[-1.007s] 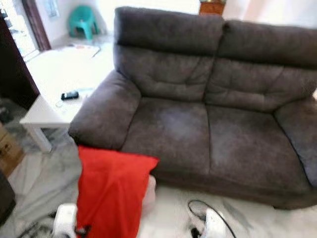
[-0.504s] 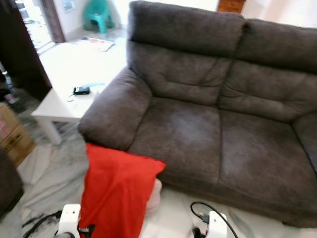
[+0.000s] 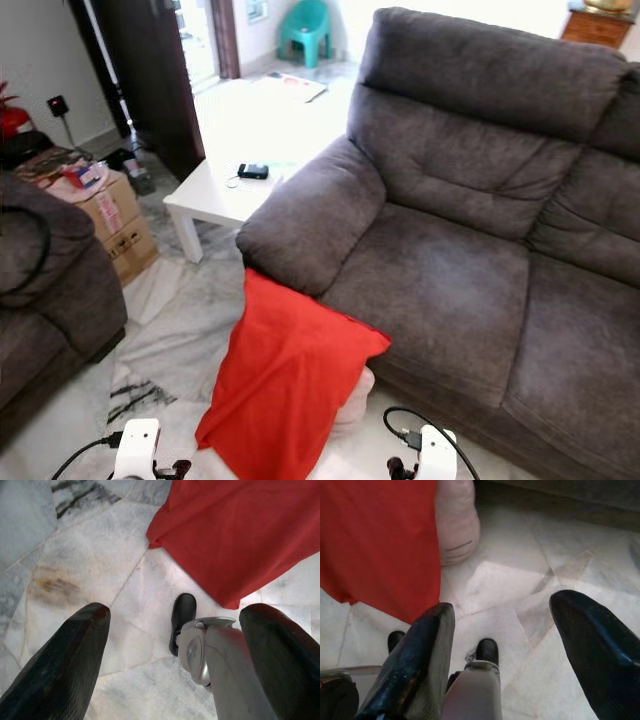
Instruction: Move the pillow to the sofa from floor
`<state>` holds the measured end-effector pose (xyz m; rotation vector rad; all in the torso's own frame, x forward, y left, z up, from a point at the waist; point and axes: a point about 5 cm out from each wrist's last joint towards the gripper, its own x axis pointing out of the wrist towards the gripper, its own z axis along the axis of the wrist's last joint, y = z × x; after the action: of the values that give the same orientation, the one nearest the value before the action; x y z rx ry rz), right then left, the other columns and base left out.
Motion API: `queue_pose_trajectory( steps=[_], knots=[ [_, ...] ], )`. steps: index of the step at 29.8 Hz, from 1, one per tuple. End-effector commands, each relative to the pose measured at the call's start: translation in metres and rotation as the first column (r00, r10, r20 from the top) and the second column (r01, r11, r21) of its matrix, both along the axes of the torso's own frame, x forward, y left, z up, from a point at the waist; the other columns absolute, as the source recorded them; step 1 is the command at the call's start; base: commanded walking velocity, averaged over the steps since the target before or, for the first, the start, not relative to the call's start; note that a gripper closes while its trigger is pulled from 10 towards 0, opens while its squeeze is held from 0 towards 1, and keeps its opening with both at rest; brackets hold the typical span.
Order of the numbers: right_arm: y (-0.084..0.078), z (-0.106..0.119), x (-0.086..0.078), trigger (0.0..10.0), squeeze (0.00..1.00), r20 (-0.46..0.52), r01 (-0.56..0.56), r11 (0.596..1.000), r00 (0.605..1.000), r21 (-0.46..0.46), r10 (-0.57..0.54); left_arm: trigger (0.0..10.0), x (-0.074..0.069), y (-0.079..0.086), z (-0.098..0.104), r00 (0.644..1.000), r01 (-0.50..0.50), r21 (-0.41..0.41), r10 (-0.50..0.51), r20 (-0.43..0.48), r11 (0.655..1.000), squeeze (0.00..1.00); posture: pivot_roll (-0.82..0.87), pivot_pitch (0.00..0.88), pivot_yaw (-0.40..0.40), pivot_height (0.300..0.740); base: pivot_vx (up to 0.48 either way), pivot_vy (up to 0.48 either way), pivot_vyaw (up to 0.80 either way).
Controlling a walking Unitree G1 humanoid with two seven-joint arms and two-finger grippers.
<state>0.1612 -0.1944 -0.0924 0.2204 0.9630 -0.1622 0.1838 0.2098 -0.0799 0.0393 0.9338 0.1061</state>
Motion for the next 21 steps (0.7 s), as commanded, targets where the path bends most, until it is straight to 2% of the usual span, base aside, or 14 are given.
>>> queue_pose_trajectory(
  steps=[1,16,21],
  knots=[
    [-0.0026,0.0003,-0.0006,10.0,0.00,0.005,0.006,1.000,1.000,-0.005,-0.006,10.0,-0.0019,-0.0006,-0.0013,1.000,-0.011,-0.007,0.011,-0.011,1.000,0.00,-0.04,0.000,-0.073,0.740,0.000,0.000,0.80],
    [-0.0011,0.0000,-0.0009,10.0,0.00,0.009,0.009,1.000,1.000,-0.002,-0.009,10.0,0.0007,0.0021,0.0006,1.000,0.002,0.005,-0.002,-0.004,1.000,0.00,-0.05,0.000,-0.060,0.740,0.000,0.000,0.80],
    [-0.0018,0.0004,-0.0003,10.0,0.00,0.013,0.036,0.999,0.999,0.002,-0.036,10.0,0.0025,0.0040,0.0017,1.000,-0.007,0.009,0.007,0.000,1.000,0.00,-0.04,0.000,-0.066,0.740,0.000,0.000,0.00]
  ],
)
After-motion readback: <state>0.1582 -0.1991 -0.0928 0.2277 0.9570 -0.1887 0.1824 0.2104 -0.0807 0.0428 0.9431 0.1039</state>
